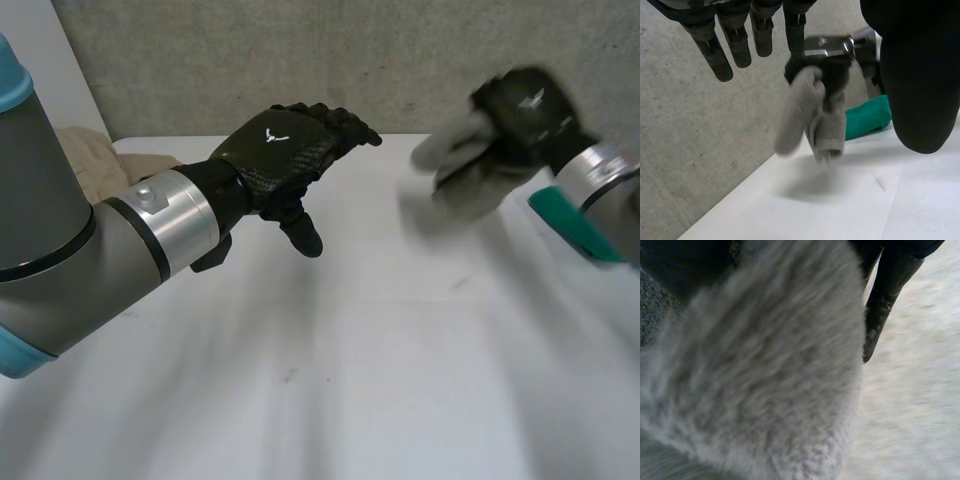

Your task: Fold the laundry.

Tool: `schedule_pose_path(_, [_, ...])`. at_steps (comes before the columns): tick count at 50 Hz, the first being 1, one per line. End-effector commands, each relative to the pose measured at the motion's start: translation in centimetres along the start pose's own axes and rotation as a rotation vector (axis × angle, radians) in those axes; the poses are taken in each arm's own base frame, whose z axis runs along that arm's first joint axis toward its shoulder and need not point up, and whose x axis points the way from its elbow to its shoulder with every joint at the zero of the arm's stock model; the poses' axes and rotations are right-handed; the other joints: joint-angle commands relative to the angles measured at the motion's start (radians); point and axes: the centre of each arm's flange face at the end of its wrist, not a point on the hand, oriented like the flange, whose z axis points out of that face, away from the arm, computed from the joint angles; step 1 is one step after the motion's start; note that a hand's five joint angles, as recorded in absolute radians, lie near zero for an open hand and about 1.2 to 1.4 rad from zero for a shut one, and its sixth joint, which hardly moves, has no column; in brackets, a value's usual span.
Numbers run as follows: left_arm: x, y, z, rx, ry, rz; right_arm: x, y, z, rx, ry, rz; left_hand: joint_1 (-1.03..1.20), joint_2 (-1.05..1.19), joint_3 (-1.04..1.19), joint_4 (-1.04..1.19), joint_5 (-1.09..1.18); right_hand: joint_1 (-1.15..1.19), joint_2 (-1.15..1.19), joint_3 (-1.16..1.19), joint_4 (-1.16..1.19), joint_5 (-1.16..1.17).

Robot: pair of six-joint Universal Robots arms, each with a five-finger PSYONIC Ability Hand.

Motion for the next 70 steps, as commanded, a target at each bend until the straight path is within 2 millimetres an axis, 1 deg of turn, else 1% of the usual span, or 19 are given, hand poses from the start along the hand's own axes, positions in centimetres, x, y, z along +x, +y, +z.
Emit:
schedule_pose_path(1, [-0.1, -0.2, 0.1, 0.016, -0.003, -0.010, 9.7, 0.2, 1.1, 0.192, 0.110, 0.059, -0.026, -0.017, -0.019, -0.016, -0.023, 0.519, 0.248, 0.257, 0.218, 0.286])
schedule_pose_path(4, [-0.1, -0.2, 0.1, 0.016, -0.003, -0.013, 13.0, 1.6, 0.3, 0.232, 0.142, 0.086, -0.026, -0.017, -0.019, -0.016, -0.023, 0.519, 0.248, 0.257, 0.218, 0.286])
schedule_pose_path(8, [0.0, -0.2, 0.1, 0.017, -0.001, -0.016, 15.3, 4.9, -0.8, 0.234, 0.162, 0.099, -0.026, -0.017, -0.019, -0.016, -0.023, 0.519, 0.248, 0.257, 0.218, 0.286])
schedule_pose_path(10, [0.0, -0.2, 0.1, 0.016, -0.004, -0.016, 16.0, 6.1, -1.3, 0.219, 0.176, 0.098, -0.023, -0.014, -0.016, -0.013, -0.020, 0.519, 0.248, 0.257, 0.218, 0.286])
schedule_pose_path(16, [0.0, 0.0, 0.2, 0.006, -0.024, -0.019, 17.8, 12.2, -4.7, 0.115, 0.212, 0.139, -0.023, -0.014, -0.016, -0.013, -0.020, 0.519, 0.248, 0.257, 0.218, 0.286])
schedule_pose_path(20, [-0.1, 0.2, 0.2, 0.001, -0.030, -0.020, 17.6, 14.0, -5.7, 0.080, 0.217, 0.162, -0.023, -0.014, -0.016, -0.013, -0.020, 0.519, 0.248, 0.257, 0.218, 0.286])
schedule_pose_path(26, [-0.1, 0.1, 0.4, 0.009, -0.032, -0.018, 17.8, 12.8, -5.7, 0.086, 0.216, 0.155, -0.023, -0.014, -0.016, -0.013, -0.020, 0.519, 0.248, 0.257, 0.218, 0.286])
schedule_pose_path(29, [-0.1, 0.0, 0.3, 0.016, -0.034, -0.015, 17.3, 11.3, -4.7, 0.110, 0.196, 0.143, -0.023, -0.014, -0.016, -0.013, -0.020, 0.519, 0.248, 0.257, 0.218, 0.286])
schedule_pose_path(39, [0.1, 0.0, 0.2, 0.014, -0.029, -0.028, 10.8, 5.1, 0.7, 0.216, 0.070, 0.176, -0.023, -0.014, -0.016, -0.013, -0.020, 0.519, 0.248, 0.257, 0.218, 0.286])
schedule_pose_path(41, [0.1, 0.1, 0.2, 0.013, -0.028, -0.031, 10.2, 4.1, 1.4, 0.238, 0.073, 0.176, -0.020, -0.011, -0.013, -0.010, -0.017, 0.519, 0.248, 0.257, 0.218, 0.286])
schedule_pose_path(45, [0.0, 0.1, 0.2, 0.014, -0.030, -0.030, 10.3, 2.4, 2.3, 0.284, 0.108, 0.162, -0.020, -0.011, -0.013, -0.010, -0.017, 0.519, 0.248, 0.257, 0.218, 0.286])
schedule_pose_path(49, [0.1, 0.1, 0.2, 0.011, -0.028, -0.031, 11.1, 2.9, 2.4, 0.288, 0.125, 0.148, -0.020, -0.011, -0.013, -0.010, -0.017, 0.519, 0.248, 0.257, 0.218, 0.286])
schedule_pose_path(52, [0.2, 0.3, 0.2, 0.008, -0.026, -0.033, 12.4, 5.7, 1.3, 0.243, 0.163, 0.139, -0.020, -0.011, -0.013, -0.010, -0.017, 0.519, 0.248, 0.257, 0.218, 0.286])
schedule_pose_path(55, [0.2, 0.5, 0.3, 0.002, -0.023, -0.035, 14.4, 9.7, -1.0, 0.173, 0.206, 0.117, -0.020, -0.011, -0.013, -0.010, -0.017, 0.519, 0.248, 0.257, 0.218, 0.286])
schedule_pose_path(58, [0.3, 0.6, 0.4, 0.000, -0.022, -0.037, 14.7, 12.1, -2.3, 0.132, 0.200, 0.113, -0.020, -0.011, -0.013, -0.010, -0.017, 0.519, 0.248, 0.257, 0.218, 0.286])
schedule_pose_path(59, [0.3, 0.7, 0.4, -0.002, -0.021, -0.037, 14.9, 13.9, -3.2, 0.105, 0.198, 0.109, -0.020, -0.011, -0.013, -0.010, -0.017, 0.519, 0.248, 0.257, 0.218, 0.286])
schedule_pose_path(63, [0.4, 1.0, 0.5, -0.003, -0.020, -0.039, 16.2, 17.6, -6.0, 0.045, 0.230, 0.087, -0.020, -0.011, -0.013, -0.010, -0.017, 0.519, 0.248, 0.257, 0.218, 0.286])
schedule_pose_path(66, [0.6, 1.2, 0.5, -0.001, -0.017, -0.038, 16.5, 19.3, -7.4, 0.012, 0.243, 0.088, -0.020, -0.011, -0.013, -0.010, -0.017, 0.519, 0.248, 0.257, 0.218, 0.286])
schedule_pose_path(70, [0.6, 1.7, 0.7, -0.005, -0.016, -0.039, 16.9, 20.0, -8.2, -0.001, 0.245, 0.084, -0.020, -0.011, -0.013, -0.010, -0.017, 0.519, 0.248, 0.257, 0.218, 0.286])
